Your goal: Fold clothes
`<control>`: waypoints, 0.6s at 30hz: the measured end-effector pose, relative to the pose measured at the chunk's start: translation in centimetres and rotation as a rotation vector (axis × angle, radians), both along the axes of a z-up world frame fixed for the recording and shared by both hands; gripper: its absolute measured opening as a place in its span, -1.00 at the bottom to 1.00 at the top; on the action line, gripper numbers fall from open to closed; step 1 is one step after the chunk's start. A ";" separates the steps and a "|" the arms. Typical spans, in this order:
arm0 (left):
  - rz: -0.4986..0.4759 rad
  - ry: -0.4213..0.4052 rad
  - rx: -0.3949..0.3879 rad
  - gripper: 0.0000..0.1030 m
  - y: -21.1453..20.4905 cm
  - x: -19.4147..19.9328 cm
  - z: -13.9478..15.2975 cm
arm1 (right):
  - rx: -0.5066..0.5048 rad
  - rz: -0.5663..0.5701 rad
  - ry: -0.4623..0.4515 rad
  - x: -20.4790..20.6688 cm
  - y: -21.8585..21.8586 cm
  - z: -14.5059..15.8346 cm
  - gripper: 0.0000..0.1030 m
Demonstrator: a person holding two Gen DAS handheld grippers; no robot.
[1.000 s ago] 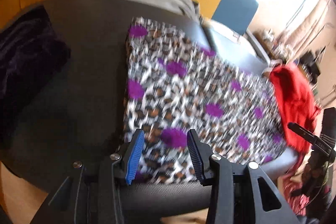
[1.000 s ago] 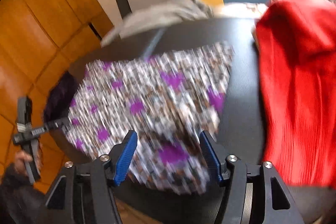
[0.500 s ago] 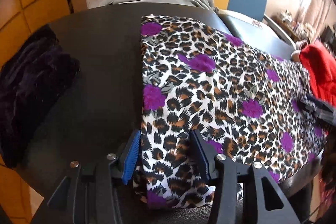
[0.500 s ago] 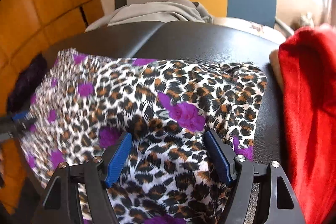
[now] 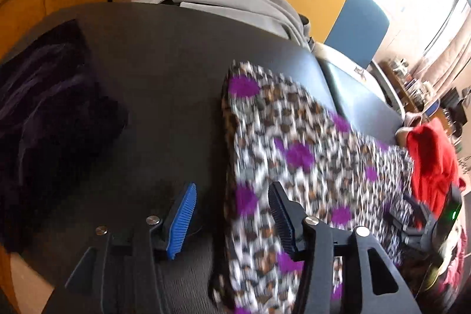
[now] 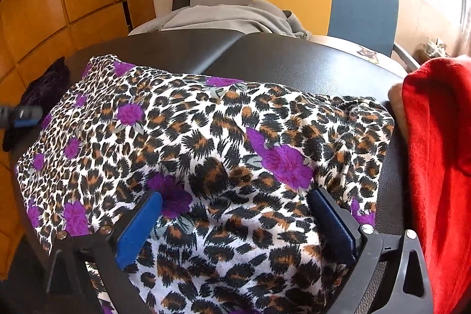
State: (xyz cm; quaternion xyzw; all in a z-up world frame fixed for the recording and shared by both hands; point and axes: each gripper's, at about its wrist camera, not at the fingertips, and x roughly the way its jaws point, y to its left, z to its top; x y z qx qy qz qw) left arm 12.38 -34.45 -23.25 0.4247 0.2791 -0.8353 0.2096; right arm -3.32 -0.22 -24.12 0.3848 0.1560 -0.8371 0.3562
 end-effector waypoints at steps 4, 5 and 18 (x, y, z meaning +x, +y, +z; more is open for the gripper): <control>-0.054 -0.004 0.111 0.11 -3.5 -2.8 -1.7 | -0.005 0.004 0.002 0.3 0.2 -0.1 0.99; -0.068 -0.001 0.150 0.12 -3.9 -3.5 -2.3 | -0.006 0.006 0.002 0.1 0.1 -0.1 1.00; -0.289 0.021 0.131 0.14 -0.1 -10.0 -2.7 | -0.011 0.023 0.008 -0.1 0.1 -0.3 1.00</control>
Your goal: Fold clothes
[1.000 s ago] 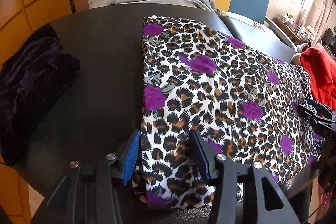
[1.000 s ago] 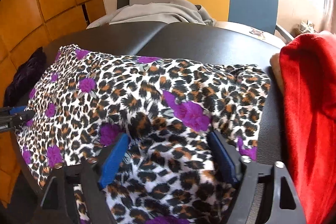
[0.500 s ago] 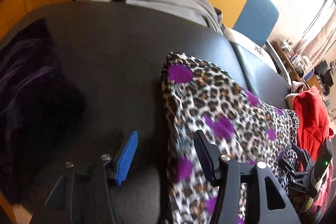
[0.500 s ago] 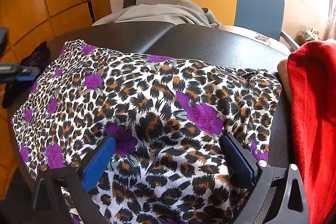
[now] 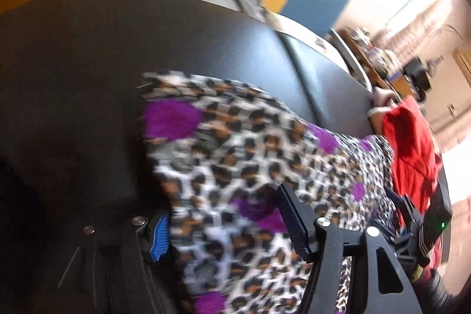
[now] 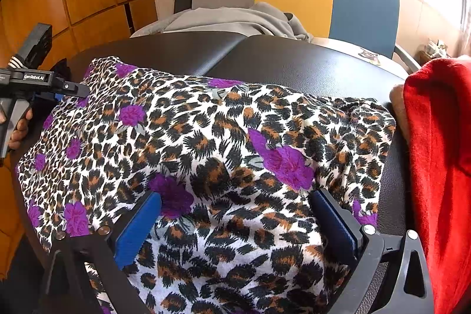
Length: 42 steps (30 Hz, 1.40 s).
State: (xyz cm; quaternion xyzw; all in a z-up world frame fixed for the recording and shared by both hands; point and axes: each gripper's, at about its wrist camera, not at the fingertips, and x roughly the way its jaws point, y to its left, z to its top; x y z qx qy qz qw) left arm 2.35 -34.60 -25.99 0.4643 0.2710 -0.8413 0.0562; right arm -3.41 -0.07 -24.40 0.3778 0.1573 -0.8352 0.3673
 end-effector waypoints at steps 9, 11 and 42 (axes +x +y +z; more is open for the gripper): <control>0.097 0.032 0.185 -0.71 -2.1 0.4 -0.3 | -0.027 0.056 -0.054 -0.6 0.5 0.8 1.00; 0.120 0.047 0.218 -0.72 -2.9 1.1 0.1 | -0.049 0.102 -0.117 -1.4 1.0 1.8 0.96; 0.049 0.039 0.527 -0.75 12.0 -8.2 9.9 | -0.058 0.348 -0.137 -5.2 1.3 -0.7 0.89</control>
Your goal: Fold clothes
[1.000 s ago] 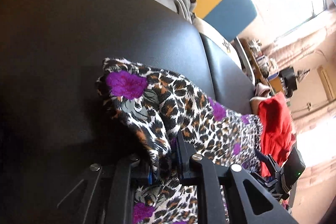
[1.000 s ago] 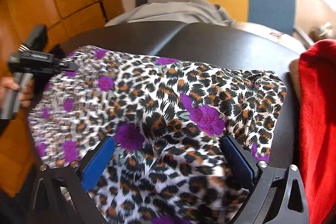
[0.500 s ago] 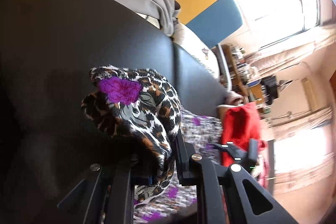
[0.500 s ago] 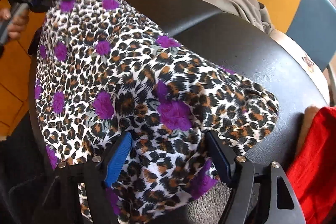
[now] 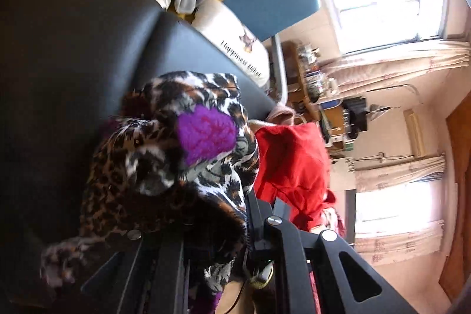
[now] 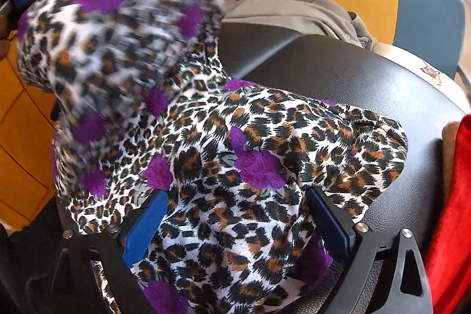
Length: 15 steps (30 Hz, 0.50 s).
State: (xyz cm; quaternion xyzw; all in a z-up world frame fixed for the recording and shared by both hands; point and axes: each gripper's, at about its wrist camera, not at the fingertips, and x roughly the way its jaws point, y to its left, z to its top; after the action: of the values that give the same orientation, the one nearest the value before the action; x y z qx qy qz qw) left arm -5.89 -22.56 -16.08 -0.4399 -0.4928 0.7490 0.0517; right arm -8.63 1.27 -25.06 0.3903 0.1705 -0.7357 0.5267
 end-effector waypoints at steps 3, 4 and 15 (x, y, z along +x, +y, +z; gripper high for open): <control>-0.037 -0.110 0.023 -0.75 2.7 -2.8 -2.8 | -0.027 -0.001 -0.010 -0.3 0.4 -0.1 0.89; -0.048 -0.145 0.039 -0.74 3.4 -3.3 -3.7 | -0.035 -0.002 -0.013 -0.4 0.5 -0.1 0.89; -0.187 -0.348 -0.064 -0.46 6.4 -6.0 -3.4 | -0.049 -0.007 0.017 -0.3 2.8 2.9 0.88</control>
State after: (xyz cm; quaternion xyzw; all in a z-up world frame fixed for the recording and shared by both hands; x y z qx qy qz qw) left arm -11.91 -16.16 -19.47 -0.6081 -0.4274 0.6687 0.0211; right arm -8.91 4.04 -22.15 0.3716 0.1555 -0.7448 0.5320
